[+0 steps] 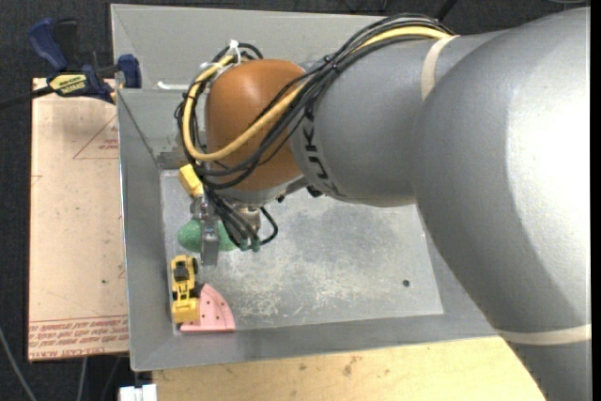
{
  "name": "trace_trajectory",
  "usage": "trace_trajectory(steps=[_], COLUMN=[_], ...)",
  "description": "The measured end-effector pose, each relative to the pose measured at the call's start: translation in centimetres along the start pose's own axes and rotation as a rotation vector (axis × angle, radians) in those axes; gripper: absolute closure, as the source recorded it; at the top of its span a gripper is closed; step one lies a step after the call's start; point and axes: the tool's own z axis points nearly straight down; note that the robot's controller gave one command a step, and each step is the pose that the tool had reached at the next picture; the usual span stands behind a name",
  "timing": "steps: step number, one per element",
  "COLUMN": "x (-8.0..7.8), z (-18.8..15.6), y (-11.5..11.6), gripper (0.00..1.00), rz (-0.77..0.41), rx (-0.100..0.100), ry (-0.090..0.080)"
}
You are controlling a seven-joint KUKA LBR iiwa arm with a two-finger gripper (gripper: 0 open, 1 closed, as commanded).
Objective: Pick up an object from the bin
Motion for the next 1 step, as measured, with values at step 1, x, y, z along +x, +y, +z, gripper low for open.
trace_trajectory(steps=[1], x=[-0.18], z=[-19.00], y=[-2.73], gripper=[1.00], rz=[0.008], rx=[0.005], ry=[0.013])
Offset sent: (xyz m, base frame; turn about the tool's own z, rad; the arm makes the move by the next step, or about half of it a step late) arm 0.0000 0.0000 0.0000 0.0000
